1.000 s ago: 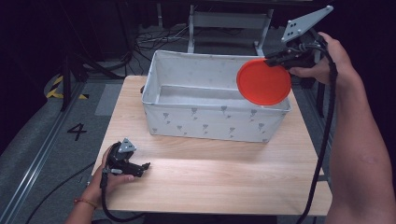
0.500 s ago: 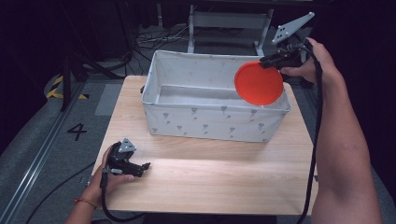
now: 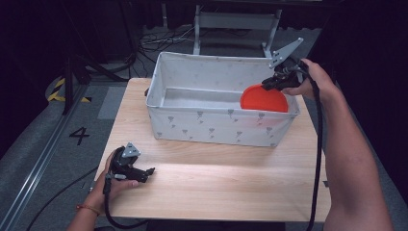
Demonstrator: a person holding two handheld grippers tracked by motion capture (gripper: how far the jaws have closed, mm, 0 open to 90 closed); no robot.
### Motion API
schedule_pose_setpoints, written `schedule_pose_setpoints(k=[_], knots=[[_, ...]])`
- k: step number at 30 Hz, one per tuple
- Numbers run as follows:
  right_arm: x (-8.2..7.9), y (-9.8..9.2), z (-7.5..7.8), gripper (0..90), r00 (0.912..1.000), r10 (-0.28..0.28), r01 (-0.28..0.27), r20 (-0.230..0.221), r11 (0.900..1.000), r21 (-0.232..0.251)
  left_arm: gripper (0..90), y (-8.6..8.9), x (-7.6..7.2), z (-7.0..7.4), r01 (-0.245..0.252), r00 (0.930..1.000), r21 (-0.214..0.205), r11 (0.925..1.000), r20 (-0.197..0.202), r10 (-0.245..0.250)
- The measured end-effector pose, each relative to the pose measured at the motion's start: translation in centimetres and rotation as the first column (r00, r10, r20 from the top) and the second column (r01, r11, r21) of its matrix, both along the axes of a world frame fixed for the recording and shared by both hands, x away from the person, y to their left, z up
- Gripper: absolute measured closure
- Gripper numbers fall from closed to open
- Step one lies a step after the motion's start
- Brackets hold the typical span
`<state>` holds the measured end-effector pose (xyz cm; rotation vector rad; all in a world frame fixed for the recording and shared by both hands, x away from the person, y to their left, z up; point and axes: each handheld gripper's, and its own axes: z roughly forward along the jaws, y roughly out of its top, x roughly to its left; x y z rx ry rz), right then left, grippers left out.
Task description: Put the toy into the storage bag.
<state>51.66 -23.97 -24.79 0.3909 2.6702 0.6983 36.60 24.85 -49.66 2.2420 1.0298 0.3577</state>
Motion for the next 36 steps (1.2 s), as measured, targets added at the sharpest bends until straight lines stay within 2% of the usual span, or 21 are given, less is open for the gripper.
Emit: schedule_pose_setpoints(k=[1,2,6,10,14,23,31,36], knots=[[0.0,0.0,0.0,82.3,1.0,0.0,0.0,0.0,1.0,0.0,0.6,0.0,0.0,0.0,0.0,1.0,0.0,1.0,0.0,0.0],[-0.1,0.0,-0.9,82.3,0.9998,0.006,-0.006,-0.021,0.9999,-0.009,0.6,0.0,0.0,0.0,0.0,1.0,0.0,1.0,0.0,0.0],[-0.2,0.0,-2.3,82.3,0.9993,0.004,-0.004,-0.036,0.9999,-0.016,0.6,0.0,0.0,0.0,-0.002,1.0,-0.002,1.0,-0.002,0.002],[-0.3,0.1,-3.5,82.2,0.9988,0.02,-0.02,-0.045,0.9998,0.002,0.6,0.0,0.0,0.0,-0.002,1.0,-0.002,1.0,-0.002,0.002],[-0.5,0.8,-4.7,82.1,0.9972,0.031,-0.034,-0.068,0.9986,-0.04,0.6,0.0,0.0,0.0,0.0,1.0,0.0,1.0,0.0,0.0],[-0.7,2.0,-5.7,81.7,0.9917,0.055,-0.067,-0.116,0.9927,-0.1,0.6,0.0,0.0,0.0,0.0,1.0,0.0,1.0,0.0,0.0],[-0.5,2.2,-5.9,81.5,0.9839,0.063,-0.088,-0.167,0.9848,-0.15,0.6,0.0,0.0,0.0,0.0,1.0,0.0,1.0,0.0,0.0],[-0.1,2.0,-6.0,81.3,0.9799,0.047,-0.084,-0.194,0.9795,-0.183,0.6,0.0,0.0,0.0,0.0,1.0,0.0,1.0,0.0,0.0]])
